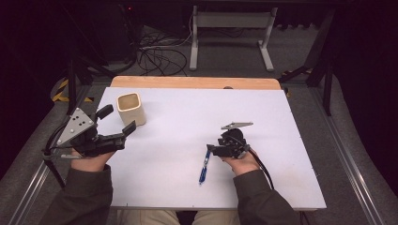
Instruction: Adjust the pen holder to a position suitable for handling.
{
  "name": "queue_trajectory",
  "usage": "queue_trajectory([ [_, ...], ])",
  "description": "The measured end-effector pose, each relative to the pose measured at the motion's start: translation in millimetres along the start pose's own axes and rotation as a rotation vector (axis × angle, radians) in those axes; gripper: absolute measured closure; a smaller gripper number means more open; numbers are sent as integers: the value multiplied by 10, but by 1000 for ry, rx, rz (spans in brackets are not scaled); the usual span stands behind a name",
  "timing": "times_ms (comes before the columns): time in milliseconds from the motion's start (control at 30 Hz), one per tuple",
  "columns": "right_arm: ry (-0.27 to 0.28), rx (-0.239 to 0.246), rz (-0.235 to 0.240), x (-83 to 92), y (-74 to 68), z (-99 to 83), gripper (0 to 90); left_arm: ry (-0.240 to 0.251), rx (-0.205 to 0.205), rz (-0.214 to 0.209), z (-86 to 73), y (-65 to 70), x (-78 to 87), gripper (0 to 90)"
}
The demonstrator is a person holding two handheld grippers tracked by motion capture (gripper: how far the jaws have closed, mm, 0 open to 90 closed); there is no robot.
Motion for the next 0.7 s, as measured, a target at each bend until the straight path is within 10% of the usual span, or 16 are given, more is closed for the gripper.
queue_trajectory([
  [700, -97, -12, -13, -245, -23, -155, 524, -5, -2, 1, -5, 2, 0, 105],
])
Point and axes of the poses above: each handheld gripper's, and its own axes: x roughly backward along the jaws, z roughly out of its top, y roughly to its right, the point moved 9 cm from there along -x, roughly forward along the jaws, and after that the axes turned 8 degrees about z, right-handed, at the moved point
